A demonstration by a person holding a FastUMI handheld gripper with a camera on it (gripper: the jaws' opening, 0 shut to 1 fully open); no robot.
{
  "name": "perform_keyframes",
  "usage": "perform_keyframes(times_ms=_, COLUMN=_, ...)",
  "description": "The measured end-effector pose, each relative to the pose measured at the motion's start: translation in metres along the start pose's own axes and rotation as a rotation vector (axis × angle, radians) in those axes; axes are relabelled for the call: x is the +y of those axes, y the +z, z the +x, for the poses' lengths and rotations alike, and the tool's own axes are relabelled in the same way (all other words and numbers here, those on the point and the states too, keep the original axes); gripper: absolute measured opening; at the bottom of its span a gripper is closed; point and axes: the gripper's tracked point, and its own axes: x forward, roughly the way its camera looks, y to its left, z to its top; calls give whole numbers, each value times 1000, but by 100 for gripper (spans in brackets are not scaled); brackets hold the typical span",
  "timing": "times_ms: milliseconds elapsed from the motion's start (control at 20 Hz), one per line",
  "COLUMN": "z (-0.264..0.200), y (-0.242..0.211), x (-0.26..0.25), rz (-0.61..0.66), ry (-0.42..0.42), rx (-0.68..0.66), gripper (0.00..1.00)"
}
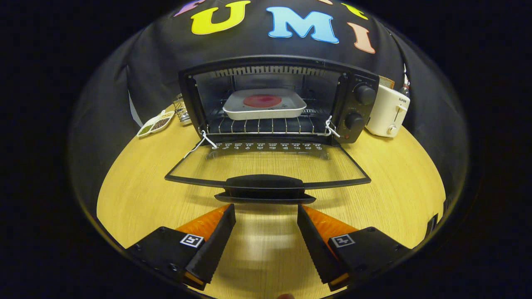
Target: Open the toaster oven, put the food inside, and close the toaster oven door.
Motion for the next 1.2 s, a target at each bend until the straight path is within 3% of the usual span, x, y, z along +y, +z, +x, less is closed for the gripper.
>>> perform_keyframes(times_ms=850, z=-42, y=108, x=-4, rz=-79, ry=18, rx=-355, gripper=96)
perform_keyframes(times_ms=1200, z=-102, y=123, x=-18, rz=-90, ry=51, rx=-499, gripper=96)
